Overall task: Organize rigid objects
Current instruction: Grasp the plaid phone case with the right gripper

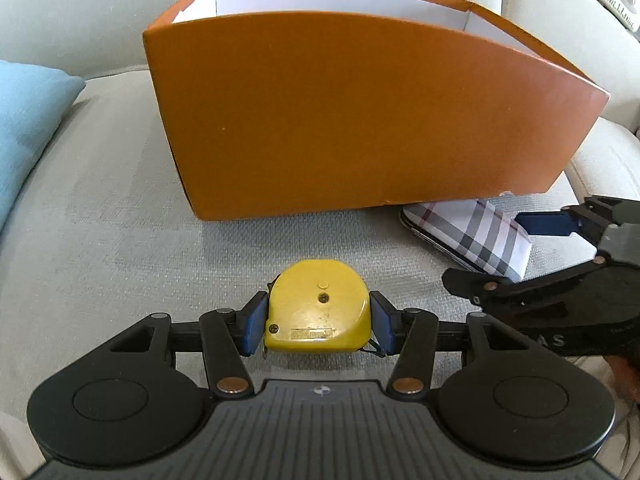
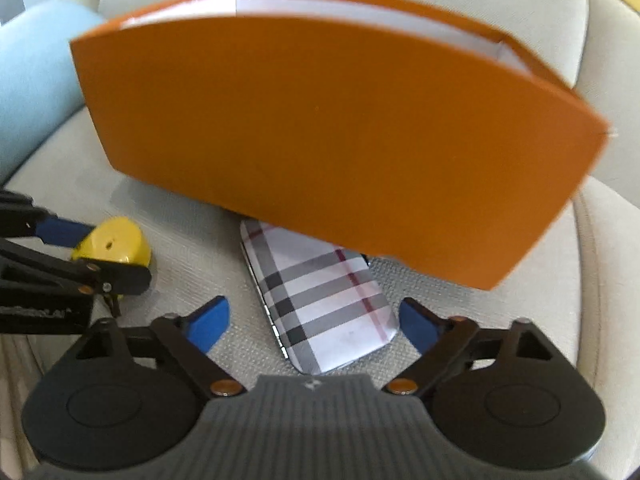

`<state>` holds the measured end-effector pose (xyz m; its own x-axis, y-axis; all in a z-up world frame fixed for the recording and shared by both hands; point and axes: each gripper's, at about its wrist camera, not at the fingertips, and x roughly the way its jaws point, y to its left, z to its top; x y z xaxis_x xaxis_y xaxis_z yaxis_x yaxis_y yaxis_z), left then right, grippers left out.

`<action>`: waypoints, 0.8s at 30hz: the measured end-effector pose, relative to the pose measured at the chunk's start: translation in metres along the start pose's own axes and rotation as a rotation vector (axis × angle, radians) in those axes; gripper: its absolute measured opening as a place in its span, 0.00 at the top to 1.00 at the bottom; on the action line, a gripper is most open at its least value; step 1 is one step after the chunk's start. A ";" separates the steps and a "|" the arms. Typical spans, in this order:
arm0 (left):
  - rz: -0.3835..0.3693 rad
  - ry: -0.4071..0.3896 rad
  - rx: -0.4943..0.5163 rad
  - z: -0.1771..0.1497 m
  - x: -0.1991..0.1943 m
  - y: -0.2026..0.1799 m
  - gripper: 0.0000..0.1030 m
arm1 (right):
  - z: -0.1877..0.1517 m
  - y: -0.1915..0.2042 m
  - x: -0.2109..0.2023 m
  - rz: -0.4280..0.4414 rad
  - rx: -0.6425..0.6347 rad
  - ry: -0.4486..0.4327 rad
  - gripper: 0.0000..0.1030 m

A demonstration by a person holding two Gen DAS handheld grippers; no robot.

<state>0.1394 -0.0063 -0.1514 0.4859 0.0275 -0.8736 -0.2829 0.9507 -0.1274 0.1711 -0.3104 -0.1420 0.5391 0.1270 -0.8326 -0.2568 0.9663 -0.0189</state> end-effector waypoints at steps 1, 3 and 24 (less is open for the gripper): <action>-0.001 0.003 0.000 0.000 0.005 0.004 0.41 | 0.001 -0.002 0.003 -0.001 -0.001 0.008 0.16; -0.004 0.009 -0.007 0.001 0.009 0.006 0.41 | 0.002 -0.006 0.007 0.007 0.008 0.024 0.16; -0.017 0.036 0.018 0.000 0.006 0.002 0.41 | -0.041 0.000 -0.044 -0.042 0.118 0.124 0.35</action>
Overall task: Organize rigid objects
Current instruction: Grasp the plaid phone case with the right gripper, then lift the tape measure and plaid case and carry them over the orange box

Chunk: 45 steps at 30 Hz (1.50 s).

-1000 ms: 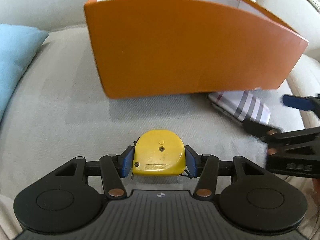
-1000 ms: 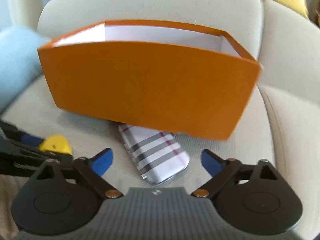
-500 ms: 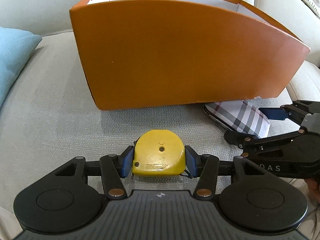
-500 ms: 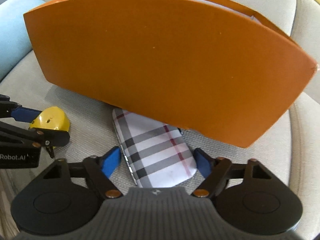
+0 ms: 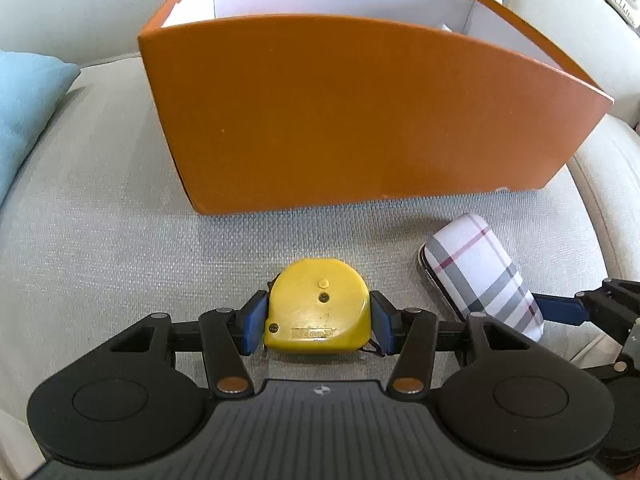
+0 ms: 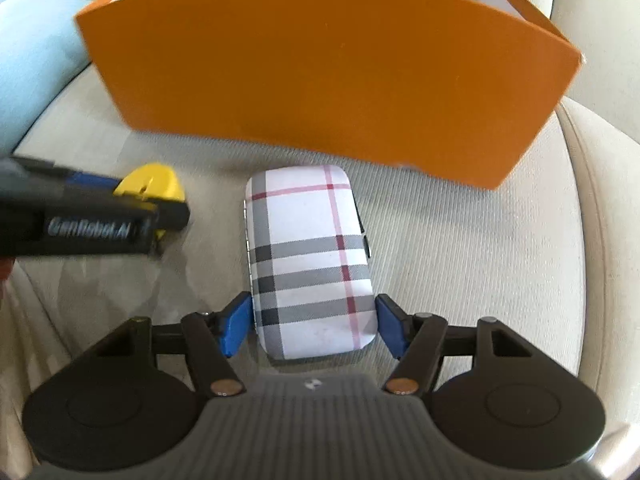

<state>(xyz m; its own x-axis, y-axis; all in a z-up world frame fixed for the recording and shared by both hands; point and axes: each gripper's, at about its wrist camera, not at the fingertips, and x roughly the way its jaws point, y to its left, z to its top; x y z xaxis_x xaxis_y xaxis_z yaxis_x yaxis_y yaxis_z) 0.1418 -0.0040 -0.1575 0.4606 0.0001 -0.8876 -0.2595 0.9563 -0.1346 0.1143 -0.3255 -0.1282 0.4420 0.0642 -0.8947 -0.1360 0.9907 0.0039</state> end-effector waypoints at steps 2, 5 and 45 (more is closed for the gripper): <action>0.003 0.009 0.010 -0.001 -0.001 -0.001 0.41 | -0.001 -0.004 -0.003 0.012 0.002 -0.002 0.33; -0.005 0.018 -0.007 -0.007 -0.004 0.008 0.37 | 0.002 -0.013 -0.013 0.050 0.021 -0.032 0.26; -0.212 -0.100 -0.071 0.007 -0.086 -0.001 0.40 | 0.034 -0.121 -0.117 0.159 0.009 -0.206 0.34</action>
<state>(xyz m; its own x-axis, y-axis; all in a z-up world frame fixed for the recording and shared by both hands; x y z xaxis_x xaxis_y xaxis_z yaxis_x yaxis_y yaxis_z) 0.1083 -0.0034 -0.0784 0.5922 -0.1664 -0.7884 -0.2056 0.9149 -0.3475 0.1094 -0.4483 -0.0088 0.5870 0.2419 -0.7726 -0.2110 0.9670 0.1425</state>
